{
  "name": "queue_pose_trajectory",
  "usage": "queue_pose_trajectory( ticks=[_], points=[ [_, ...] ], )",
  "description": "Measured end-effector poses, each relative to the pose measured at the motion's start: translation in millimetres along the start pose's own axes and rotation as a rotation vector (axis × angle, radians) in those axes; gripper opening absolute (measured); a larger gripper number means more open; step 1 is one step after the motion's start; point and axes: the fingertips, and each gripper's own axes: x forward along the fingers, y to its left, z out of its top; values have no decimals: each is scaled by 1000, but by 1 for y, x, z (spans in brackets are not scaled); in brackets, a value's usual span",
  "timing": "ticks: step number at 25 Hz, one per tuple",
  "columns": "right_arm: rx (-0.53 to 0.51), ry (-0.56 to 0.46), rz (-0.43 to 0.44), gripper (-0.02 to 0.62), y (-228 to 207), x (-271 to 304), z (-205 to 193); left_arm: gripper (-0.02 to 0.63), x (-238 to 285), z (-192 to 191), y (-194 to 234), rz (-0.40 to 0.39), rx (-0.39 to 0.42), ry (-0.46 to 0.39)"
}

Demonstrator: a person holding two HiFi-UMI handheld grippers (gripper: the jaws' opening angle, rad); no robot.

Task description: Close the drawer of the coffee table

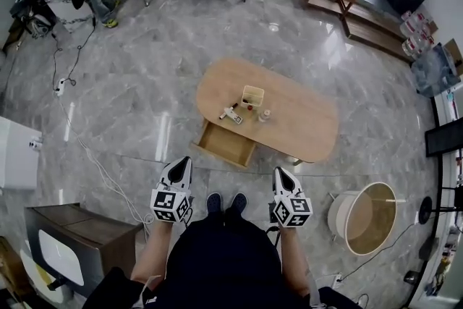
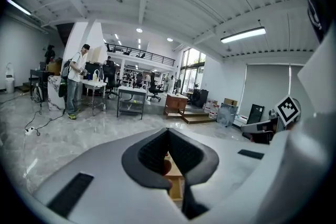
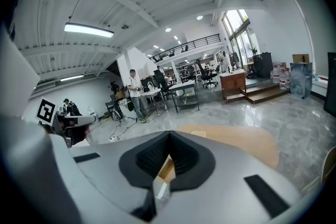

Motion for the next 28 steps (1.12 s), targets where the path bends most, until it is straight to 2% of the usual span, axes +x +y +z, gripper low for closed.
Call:
queue_pose_trajectory(
  ticks=[5, 11, 18, 22, 28],
  points=[
    [7, 13, 1, 26, -19, 13, -13, 25, 10, -9, 0, 44, 4, -19],
    [-15, 34, -1, 26, -39, 30, -46, 25, 26, -38, -5, 27, 48, -16],
    [14, 40, -10, 26, -65, 78, -97, 25, 66, -90, 6, 8, 39, 17],
    [3, 22, -21, 26, -64, 105, -124, 25, 82, -124, 26, -15, 24, 19],
    [-2, 30, -15, 26, -64, 154, -188, 25, 122, -191, 56, -42, 50, 23]
  ],
)
